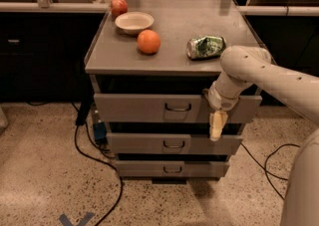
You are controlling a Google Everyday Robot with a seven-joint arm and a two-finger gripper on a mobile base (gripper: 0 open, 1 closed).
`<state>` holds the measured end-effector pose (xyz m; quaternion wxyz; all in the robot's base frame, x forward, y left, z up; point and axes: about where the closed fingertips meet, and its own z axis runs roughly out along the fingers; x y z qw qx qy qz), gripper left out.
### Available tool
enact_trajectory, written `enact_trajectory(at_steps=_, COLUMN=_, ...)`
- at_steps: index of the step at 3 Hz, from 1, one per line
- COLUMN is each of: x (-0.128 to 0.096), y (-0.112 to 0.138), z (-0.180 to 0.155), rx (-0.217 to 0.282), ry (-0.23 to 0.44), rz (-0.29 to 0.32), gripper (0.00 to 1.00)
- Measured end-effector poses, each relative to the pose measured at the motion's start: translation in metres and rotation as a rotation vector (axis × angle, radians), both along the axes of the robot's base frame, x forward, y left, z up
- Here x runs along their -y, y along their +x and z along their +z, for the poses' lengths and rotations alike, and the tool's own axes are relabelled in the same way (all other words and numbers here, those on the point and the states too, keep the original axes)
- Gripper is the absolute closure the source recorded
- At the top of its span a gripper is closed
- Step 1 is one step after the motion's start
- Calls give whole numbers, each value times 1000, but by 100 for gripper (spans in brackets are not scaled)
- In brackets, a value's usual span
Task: Open top drawer
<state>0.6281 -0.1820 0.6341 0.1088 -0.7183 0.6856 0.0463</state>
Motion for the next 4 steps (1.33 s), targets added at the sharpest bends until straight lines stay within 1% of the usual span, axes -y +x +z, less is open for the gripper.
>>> enact_trajectory(at_steps=1, x=7, y=-12, z=5, rx=-38, ry=1, rz=-15, gripper=0)
enact_trajectory(at_steps=2, x=13, y=-21, z=9, rx=-59, ry=3, rz=-35, gripper=0)
enact_trajectory(at_steps=3, x=28, y=-56, z=21, rx=-149, ry=14, rz=-63, gripper=0)
enact_trajectory(at_steps=4, x=30, y=-78, z=21, rx=-229, ry=8, rz=-49, gripper=0)
